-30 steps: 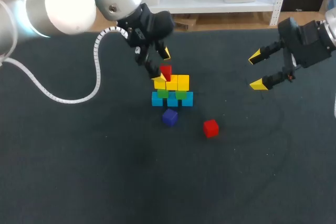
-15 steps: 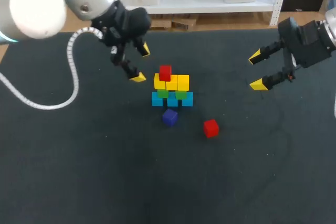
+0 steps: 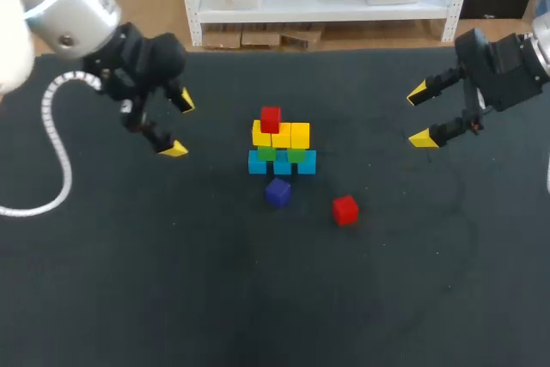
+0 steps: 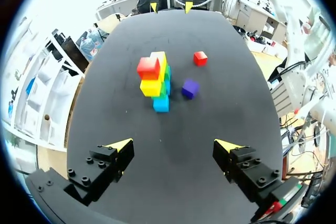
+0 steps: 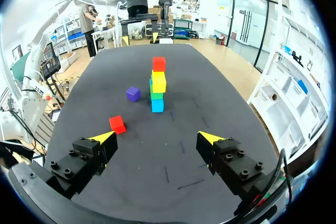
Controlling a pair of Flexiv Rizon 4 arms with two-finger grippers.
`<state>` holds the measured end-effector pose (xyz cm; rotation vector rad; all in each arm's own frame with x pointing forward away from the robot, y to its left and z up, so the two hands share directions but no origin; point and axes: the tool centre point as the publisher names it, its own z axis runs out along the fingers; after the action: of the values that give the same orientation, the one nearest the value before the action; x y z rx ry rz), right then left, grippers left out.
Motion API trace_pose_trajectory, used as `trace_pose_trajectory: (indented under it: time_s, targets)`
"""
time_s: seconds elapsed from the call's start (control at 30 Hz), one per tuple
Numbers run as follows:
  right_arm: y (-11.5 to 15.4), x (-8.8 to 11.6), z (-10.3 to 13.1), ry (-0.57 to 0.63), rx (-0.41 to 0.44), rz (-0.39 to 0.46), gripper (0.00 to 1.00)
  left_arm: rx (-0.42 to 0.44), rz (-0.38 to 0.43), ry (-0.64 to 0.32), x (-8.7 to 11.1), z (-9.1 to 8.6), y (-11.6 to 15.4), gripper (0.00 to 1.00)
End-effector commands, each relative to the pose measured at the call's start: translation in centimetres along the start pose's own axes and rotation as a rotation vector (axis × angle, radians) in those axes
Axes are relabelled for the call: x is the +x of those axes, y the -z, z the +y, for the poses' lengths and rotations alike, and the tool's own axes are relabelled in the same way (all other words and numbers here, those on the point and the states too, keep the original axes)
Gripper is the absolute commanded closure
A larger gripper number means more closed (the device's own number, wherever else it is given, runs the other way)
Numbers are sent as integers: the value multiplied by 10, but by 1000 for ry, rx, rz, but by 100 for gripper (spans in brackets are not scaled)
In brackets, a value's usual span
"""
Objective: Place the blue cubes, place green cubes on the blue cubes, place the yellow cubes on the green cubes, then place the red cubes on the yellow cubes, and place purple cube on the red cubes.
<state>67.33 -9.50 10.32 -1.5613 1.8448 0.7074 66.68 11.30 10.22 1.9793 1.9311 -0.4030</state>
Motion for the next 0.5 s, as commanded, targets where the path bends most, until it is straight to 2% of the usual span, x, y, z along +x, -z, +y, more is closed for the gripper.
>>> trace_pose_trajectory:
  time_s: [0.03,0.43,0.5]
  targets:
    - [-1,0,-1,1,-1,-3,0,-68,-39,-2,14,-14,10,0]
    - [-1,0,-1,1,-1,-3,0,-67,-37,-7,20,-17,14,0]
    - [-6,0,6,34,-5,5,0,-67,-37,-7,20,-17,14,0]
